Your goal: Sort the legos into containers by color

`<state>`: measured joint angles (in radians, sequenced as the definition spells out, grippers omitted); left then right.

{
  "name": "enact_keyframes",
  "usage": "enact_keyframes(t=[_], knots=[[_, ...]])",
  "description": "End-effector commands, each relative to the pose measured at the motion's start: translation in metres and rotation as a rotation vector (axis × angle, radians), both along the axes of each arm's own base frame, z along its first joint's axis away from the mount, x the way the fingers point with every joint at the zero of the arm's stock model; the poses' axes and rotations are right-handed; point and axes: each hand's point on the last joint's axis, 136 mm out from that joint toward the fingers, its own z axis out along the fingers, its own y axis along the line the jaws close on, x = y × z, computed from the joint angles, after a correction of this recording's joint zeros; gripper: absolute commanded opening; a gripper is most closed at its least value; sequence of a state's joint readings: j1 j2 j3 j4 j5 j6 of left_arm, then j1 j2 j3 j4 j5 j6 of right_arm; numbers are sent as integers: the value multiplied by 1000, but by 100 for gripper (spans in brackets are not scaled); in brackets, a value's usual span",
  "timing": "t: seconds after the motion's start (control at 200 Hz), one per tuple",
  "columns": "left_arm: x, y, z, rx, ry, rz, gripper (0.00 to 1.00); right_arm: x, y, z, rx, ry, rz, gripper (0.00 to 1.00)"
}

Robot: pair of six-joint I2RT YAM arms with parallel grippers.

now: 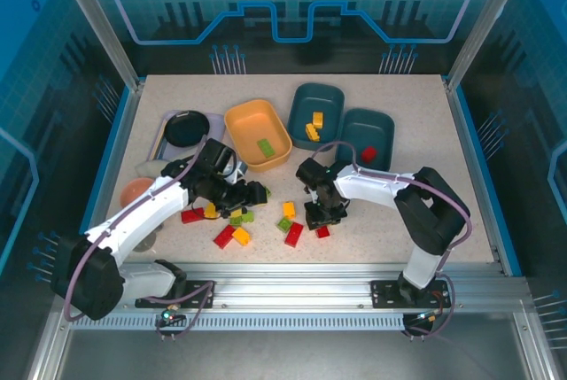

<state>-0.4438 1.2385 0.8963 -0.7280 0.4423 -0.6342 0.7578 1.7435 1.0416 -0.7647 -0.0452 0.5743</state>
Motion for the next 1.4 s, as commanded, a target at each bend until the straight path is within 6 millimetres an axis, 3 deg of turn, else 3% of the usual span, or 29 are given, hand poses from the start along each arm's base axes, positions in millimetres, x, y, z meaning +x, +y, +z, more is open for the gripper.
enact_keyframes(t=[0.0, 0.175, 0.33, 0.445, 0.53, 0.72, 0.83, 0.925, 1.025, 1.105, 1.195, 1.27, 1.39], knots=[[0, -5, 6, -31, -10, 16, 72, 12, -9, 21, -25, -58, -14, 28], [27, -15, 26, -68, -48, 92, 72, 73, -46, 87, -11, -227, -147, 29], [65, -26, 42, -83, -92, 162, 72, 143, -90, 111, -4, -306, -313, 29], [95, -34, 48, -90, -122, 219, 71, 195, -109, 112, 47, -312, -423, 29], [115, -43, 49, -111, -124, 256, 71, 225, -122, 102, 39, -287, -484, 29], [149, -60, 47, -127, -127, 269, 70, 267, -147, 64, -27, -215, -558, 36], [160, -68, 48, -139, -128, 262, 70, 279, -149, 47, -35, -191, -562, 39], [166, -74, 51, -162, -128, 266, 70, 287, -147, 47, -29, -194, -553, 48], [167, -77, 55, -174, -132, 261, 70, 290, -143, 58, -21, -219, -536, 60], [162, -73, 55, -153, -129, 260, 70, 289, -140, 78, -13, -266, -512, 65], [151, -51, 54, -51, -118, 296, 70, 285, -129, 114, 10, -361, -464, 66], [134, -11, 41, 97, -62, 379, 70, 272, -103, 149, 63, -478, -370, 65], [113, 42, 15, 224, 17, 442, 68, 222, -22, 190, 232, -665, -72, 65]])
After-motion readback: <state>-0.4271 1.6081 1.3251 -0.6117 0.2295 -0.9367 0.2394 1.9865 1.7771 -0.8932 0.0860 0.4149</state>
